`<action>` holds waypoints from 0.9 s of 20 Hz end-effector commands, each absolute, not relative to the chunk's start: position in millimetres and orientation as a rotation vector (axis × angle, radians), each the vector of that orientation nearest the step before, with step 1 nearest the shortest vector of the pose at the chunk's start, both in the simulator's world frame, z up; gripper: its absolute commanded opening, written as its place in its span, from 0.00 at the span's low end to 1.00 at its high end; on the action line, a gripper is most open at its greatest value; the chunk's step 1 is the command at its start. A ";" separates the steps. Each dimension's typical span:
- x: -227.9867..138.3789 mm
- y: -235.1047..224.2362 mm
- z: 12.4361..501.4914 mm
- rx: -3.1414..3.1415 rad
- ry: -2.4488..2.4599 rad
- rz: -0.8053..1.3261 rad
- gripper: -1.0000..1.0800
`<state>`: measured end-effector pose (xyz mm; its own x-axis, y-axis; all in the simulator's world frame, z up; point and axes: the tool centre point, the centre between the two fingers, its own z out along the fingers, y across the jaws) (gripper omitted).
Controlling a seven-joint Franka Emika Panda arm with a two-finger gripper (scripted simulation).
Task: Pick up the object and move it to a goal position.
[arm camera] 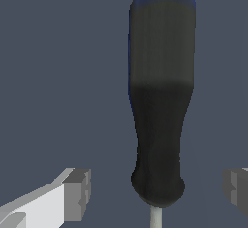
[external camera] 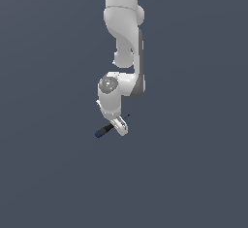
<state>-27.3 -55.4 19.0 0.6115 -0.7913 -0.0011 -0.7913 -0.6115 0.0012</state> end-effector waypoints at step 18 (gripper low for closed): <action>-28.2 -55.8 20.7 2.820 -1.385 0.000 0.00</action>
<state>-28.0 -55.6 17.8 0.6114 -0.7914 -0.0012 -0.7914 -0.6114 0.0012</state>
